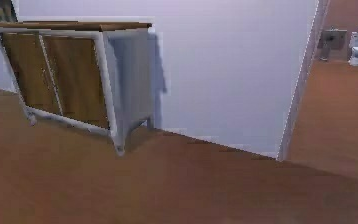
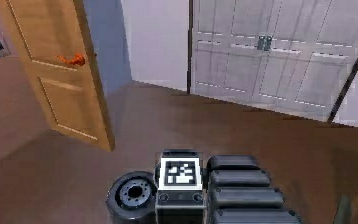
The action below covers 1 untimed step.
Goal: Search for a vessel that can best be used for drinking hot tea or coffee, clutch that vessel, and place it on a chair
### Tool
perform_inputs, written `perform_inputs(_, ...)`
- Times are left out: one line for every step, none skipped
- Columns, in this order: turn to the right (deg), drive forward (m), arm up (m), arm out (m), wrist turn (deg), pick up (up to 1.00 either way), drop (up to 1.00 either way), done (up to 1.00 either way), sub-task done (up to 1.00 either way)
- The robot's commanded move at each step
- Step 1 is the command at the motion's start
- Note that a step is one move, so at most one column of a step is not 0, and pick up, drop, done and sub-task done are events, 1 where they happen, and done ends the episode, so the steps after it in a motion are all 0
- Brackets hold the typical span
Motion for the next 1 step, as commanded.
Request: perform_inputs(-36.0, 0.00, 0.00, 0.00, 0.0, 0.00, 0.00, 0.00, 0.00)
